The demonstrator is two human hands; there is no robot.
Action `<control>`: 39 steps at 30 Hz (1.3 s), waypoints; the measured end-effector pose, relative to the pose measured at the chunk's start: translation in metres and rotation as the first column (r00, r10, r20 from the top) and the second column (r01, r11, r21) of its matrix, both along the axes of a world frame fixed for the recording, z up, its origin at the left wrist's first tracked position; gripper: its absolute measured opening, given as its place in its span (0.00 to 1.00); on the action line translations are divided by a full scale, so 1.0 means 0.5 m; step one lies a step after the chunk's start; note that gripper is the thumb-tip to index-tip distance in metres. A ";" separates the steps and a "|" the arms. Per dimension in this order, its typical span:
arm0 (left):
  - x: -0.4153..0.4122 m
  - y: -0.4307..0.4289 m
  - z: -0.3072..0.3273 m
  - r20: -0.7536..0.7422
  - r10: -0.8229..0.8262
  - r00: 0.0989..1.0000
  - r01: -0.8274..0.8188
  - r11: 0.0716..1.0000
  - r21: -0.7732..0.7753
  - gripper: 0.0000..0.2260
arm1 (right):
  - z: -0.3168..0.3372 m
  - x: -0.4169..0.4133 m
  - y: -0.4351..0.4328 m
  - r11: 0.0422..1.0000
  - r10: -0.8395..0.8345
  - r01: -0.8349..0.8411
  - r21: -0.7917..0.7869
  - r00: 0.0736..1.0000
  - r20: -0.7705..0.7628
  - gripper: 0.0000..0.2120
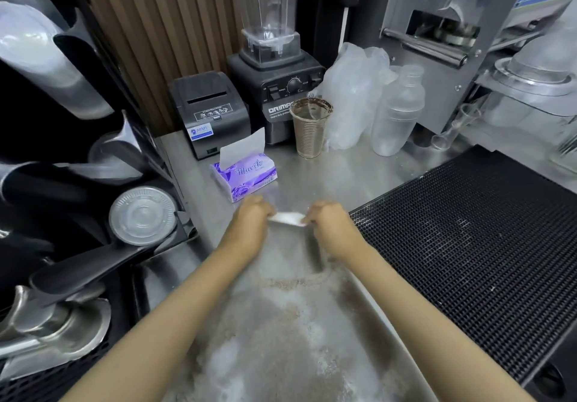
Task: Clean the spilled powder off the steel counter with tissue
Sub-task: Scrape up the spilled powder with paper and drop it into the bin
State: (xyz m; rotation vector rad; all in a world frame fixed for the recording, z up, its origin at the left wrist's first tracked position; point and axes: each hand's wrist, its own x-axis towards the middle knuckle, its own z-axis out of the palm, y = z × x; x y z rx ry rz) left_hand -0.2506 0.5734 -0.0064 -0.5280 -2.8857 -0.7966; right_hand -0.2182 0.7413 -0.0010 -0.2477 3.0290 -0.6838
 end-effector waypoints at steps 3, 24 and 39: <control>-0.060 0.012 -0.008 0.070 0.039 0.997 -0.038 0.999 -0.020 0.14 | -0.015 -0.086 0.004 1.000 -0.016 0.016 0.004 1.000 -0.002 0.17; -0.027 0.008 0.004 0.023 -0.041 0.999 0.040 0.999 0.023 0.15 | 0.018 -0.030 0.004 0.996 -0.049 0.048 0.080 0.999 0.007 0.09; 0.040 0.049 -0.037 0.038 -0.367 0.929 0.369 0.927 -0.072 0.06 | -0.008 0.074 0.059 0.978 -0.077 0.050 0.200 0.988 0.130 0.08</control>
